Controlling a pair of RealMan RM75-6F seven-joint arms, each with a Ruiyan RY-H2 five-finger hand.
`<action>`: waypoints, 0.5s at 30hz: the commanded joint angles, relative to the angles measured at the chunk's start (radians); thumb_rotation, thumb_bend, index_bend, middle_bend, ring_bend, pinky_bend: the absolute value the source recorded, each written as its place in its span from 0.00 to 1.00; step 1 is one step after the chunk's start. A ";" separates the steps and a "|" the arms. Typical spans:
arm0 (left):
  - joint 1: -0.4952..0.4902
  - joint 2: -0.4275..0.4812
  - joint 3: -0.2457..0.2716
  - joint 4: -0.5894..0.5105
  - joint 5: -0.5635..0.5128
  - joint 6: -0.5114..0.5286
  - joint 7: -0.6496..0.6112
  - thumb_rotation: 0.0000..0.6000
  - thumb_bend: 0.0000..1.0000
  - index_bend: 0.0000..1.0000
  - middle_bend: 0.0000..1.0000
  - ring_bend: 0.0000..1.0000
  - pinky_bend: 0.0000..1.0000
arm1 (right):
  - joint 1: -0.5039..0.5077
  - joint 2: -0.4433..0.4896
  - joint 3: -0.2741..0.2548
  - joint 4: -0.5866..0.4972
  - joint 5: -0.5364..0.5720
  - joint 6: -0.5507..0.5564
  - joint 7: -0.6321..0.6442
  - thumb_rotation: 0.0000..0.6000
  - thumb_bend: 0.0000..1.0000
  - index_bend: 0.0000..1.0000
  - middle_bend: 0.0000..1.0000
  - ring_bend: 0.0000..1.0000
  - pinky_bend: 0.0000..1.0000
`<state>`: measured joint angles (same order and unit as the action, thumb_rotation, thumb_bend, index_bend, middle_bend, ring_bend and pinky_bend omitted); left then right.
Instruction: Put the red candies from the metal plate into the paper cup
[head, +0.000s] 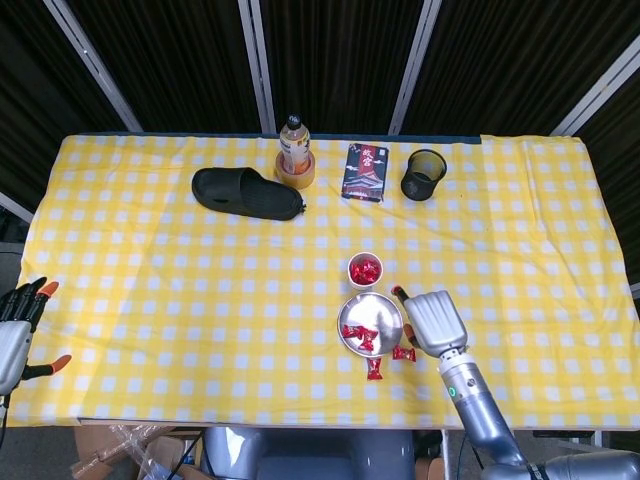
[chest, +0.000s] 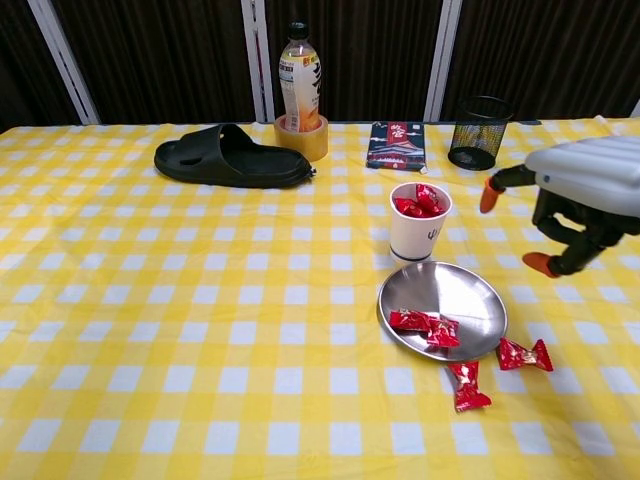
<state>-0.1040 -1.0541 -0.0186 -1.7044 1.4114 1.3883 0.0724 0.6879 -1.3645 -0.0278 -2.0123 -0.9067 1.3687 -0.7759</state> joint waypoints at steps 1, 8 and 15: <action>0.001 -0.001 0.001 -0.001 0.002 0.002 0.004 1.00 0.05 0.01 0.00 0.00 0.00 | -0.065 0.040 -0.078 0.003 -0.084 0.004 0.052 1.00 0.41 0.34 0.85 0.92 0.98; 0.003 -0.005 0.004 -0.001 0.005 0.005 0.018 1.00 0.05 0.01 0.00 0.00 0.00 | -0.142 0.036 -0.145 0.073 -0.184 -0.008 0.125 1.00 0.41 0.39 0.85 0.92 0.98; 0.007 -0.008 0.007 -0.003 0.015 0.013 0.027 1.00 0.05 0.01 0.00 0.00 0.00 | -0.179 -0.010 -0.137 0.104 -0.222 -0.012 0.112 1.00 0.39 0.39 0.86 0.92 0.98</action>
<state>-0.0977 -1.0620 -0.0115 -1.7072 1.4264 1.4007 0.0989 0.5134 -1.3693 -0.1669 -1.9116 -1.1234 1.3557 -0.6599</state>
